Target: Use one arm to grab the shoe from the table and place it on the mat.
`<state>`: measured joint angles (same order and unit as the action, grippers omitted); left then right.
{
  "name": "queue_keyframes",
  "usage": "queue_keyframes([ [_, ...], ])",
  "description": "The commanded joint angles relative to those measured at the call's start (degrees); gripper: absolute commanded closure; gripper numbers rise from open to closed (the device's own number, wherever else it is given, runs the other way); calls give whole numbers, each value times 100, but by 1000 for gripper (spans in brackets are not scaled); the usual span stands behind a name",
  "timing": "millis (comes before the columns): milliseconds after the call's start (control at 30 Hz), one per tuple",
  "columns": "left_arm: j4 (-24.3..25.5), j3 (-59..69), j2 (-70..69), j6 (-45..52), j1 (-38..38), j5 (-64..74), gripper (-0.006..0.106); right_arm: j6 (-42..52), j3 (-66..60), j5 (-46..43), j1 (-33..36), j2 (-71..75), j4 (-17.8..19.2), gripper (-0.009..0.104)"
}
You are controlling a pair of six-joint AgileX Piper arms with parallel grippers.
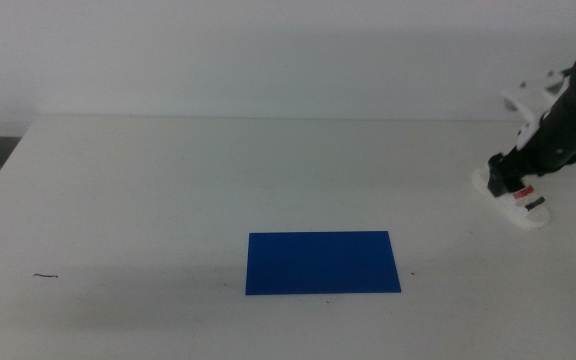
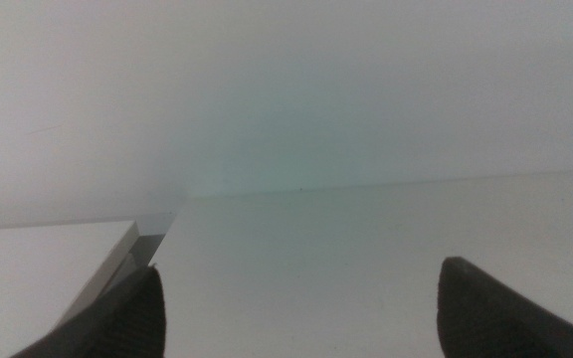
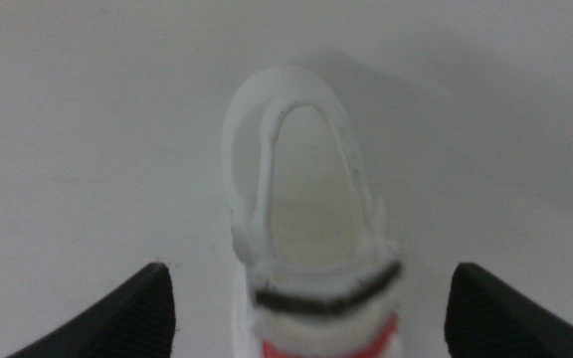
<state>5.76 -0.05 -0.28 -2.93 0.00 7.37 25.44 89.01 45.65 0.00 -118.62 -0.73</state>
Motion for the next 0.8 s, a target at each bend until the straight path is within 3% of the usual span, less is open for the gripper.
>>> queue_keyframes([
  [0, -23, 5, 28, -17, -4, -71, 7, 26, 149, -68, -9, -242, 73, 9],
  [100, -23, 5, 28, -17, -4, -71, 7, 3, 193, -81, -9, -403, 73, 38],
  [167, -23, 5, 28, -17, -4, -71, 7, -67, 193, -67, -9, -400, 73, 64],
  [233, -23, 5, 28, -17, -4, -71, 7, -211, 193, 55, 5, -288, 73, 75],
  [400, -23, 5, 28, -17, -4, -71, 7, -895, 193, 460, 528, 373, 73, 75],
  [633, -23, 5, 28, -17, -4, -71, 7, -2597, 193, 1051, 2638, 693, 1172, 75],
  [767, -23, 5, 28, -17, -4, -71, 7, -3378, 193, 789, 3811, 627, 1520, 75],
])
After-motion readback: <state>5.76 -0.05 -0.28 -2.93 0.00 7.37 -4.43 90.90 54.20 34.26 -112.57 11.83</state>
